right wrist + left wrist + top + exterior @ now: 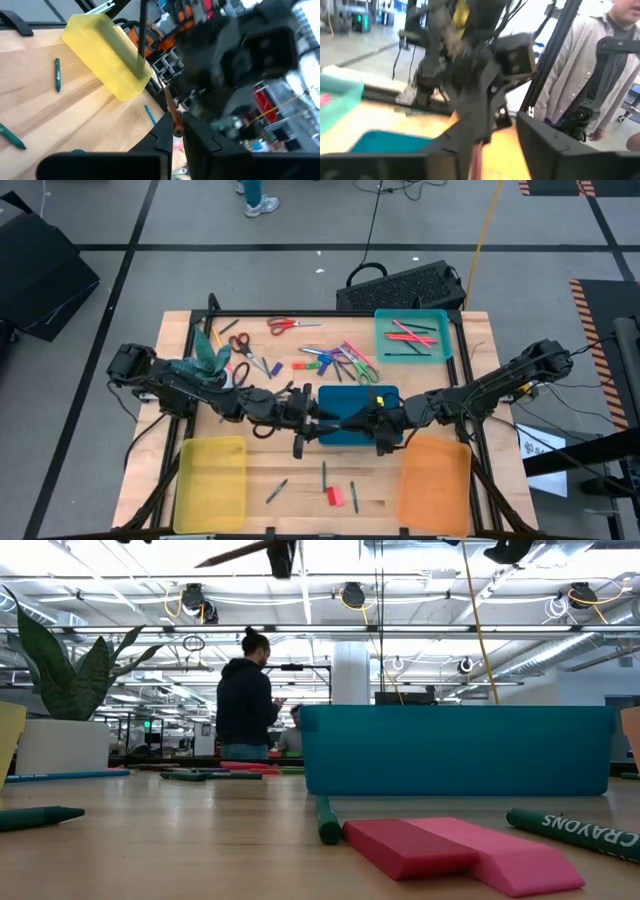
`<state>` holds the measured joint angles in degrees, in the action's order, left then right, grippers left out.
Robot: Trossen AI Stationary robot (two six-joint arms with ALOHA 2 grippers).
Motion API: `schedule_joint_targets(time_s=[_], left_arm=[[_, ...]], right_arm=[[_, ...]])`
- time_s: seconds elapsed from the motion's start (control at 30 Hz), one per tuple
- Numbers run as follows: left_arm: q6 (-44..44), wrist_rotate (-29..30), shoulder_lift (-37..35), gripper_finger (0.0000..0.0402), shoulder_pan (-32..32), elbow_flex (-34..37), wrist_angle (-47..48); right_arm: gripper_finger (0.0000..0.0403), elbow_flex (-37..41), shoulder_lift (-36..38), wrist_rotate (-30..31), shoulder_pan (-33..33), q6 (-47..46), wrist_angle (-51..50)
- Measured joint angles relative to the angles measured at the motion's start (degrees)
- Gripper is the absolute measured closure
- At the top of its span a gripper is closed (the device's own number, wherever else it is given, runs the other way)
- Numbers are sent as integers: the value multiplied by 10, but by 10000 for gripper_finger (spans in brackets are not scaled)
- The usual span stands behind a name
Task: Sort crayons/erasers/pens/pencils in bins
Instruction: Put the brown pencil into the green bin
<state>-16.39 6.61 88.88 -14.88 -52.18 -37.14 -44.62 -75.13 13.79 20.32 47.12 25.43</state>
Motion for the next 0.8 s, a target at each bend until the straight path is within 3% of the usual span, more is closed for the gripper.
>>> schedule_joint_targets(time_s=[0.17,0.3,0.43,0.63,0.8], left_arm=[[57,18,-87,187,8,0,111],[58,104,-170,175,8,-1,275],[17,191,-227,174,2,-1,416],[-70,267,-246,174,-15,1,552],[-86,269,-232,174,-24,23,552]], right_arm=[[382,-2,0,36,1,-81,-35],[382,-50,8,110,-4,-153,-170],[382,-121,7,137,-32,-232,-345],[382,-234,4,196,-112,-353,-623],[383,-345,-31,237,-189,-405,-807]])
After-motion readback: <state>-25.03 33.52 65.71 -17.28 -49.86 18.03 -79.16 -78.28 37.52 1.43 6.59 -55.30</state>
